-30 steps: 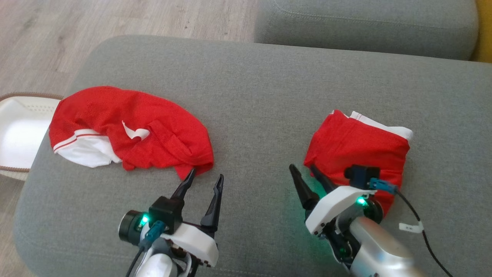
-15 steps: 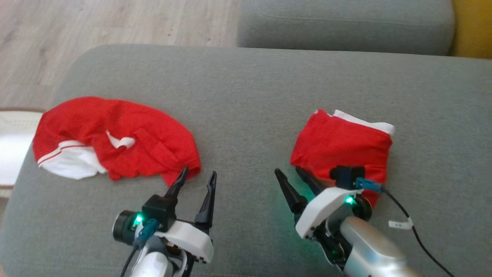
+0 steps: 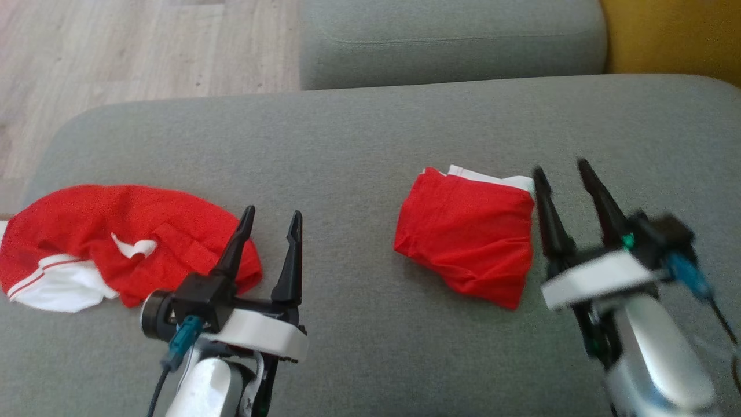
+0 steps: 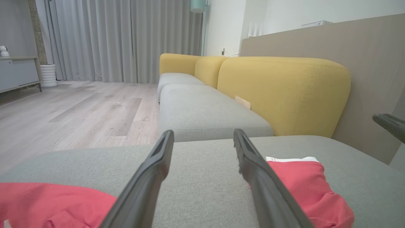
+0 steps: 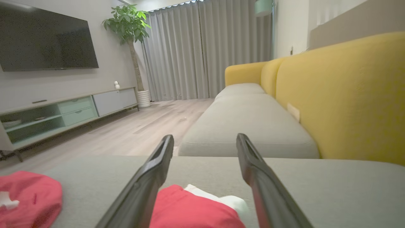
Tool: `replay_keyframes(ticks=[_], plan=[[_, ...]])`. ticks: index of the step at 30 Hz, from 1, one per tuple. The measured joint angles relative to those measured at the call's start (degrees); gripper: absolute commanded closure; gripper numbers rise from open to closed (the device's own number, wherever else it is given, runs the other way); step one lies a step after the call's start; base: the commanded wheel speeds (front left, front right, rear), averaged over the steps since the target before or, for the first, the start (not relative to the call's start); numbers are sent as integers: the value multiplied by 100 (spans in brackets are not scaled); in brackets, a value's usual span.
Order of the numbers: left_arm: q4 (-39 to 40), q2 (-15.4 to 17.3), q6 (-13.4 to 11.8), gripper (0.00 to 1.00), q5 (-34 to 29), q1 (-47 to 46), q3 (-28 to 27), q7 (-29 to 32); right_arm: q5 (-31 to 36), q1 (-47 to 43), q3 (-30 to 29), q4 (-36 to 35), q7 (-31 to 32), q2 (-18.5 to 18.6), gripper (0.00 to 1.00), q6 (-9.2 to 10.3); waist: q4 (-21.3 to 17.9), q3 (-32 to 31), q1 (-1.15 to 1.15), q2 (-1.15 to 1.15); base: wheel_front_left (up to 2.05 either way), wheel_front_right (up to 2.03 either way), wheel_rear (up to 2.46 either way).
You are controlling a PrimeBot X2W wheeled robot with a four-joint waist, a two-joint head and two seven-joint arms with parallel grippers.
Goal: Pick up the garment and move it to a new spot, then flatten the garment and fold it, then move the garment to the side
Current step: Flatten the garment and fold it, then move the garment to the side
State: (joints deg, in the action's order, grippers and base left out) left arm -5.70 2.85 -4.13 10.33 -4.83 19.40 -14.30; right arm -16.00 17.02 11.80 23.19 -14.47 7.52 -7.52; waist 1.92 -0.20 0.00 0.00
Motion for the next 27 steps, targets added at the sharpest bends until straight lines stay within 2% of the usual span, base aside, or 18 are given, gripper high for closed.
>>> replay_keyframes(ticks=[2,5,8,27], plan=[[71,0,-21,0,-1,1,-5,0,485,-519,-448,-483,0,-136,0,0,-56,1,0,0,0,0,0],[157,-1,-20,0,-19,2,-1,0,840,-1171,-1009,-960,0,-337,0,0,-108,2,0,0,0,0,0],[172,-1,-14,0,-186,14,9,0,1068,-1473,-1298,-1271,0,-417,0,0,-140,-6,0,0,0,0,0],[276,0,16,0,-471,344,48,0,860,-1777,-1237,-1405,0,-483,0,0,-112,-60,0,0,0,0,0]])
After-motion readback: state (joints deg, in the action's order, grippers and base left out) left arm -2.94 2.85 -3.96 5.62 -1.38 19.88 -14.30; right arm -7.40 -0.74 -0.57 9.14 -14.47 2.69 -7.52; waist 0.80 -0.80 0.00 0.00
